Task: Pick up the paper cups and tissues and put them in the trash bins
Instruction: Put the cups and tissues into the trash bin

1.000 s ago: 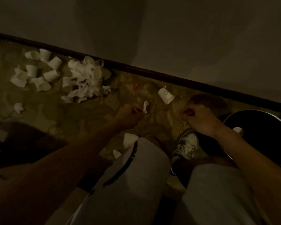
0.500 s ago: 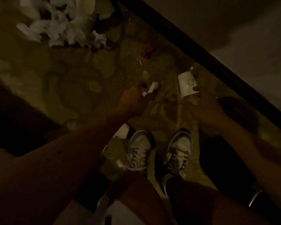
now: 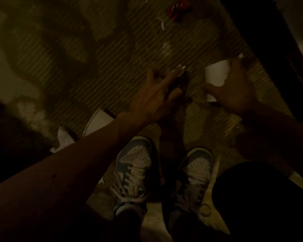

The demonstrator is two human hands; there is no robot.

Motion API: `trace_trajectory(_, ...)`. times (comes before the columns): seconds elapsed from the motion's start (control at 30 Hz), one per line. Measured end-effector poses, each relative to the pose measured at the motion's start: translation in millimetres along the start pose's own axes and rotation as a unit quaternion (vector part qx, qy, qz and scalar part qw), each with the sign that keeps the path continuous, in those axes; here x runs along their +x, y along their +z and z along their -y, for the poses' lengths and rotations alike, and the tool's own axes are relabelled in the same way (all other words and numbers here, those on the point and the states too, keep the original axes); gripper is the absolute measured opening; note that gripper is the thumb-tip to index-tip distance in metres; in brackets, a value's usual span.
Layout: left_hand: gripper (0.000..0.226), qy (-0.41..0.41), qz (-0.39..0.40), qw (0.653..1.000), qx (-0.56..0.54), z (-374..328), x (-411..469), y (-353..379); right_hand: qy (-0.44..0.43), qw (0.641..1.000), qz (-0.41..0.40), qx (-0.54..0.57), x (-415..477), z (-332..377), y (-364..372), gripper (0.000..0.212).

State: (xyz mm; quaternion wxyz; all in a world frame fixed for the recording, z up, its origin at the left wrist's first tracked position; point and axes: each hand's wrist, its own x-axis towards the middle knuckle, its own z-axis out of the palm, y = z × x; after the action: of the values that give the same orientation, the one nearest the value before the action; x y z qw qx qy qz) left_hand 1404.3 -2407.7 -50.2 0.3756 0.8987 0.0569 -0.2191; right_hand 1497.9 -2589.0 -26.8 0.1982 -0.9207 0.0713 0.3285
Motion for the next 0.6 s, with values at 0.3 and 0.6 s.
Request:
trace_trajectory(0.3,0.035,0.084,-0.107,0.990,-0.024,8.1,35.4,11.8,-0.075,0.993,-0.044,-0.082,31.7,-10.7,0.1,0.089)
trace_trajectory(0.6,0.019,-0.007,-0.072,0.986,-0.152,2.8,48.3,-18.1,0.018,0.996,0.020,0.090,35.0,8.8,-13.6,0.086)
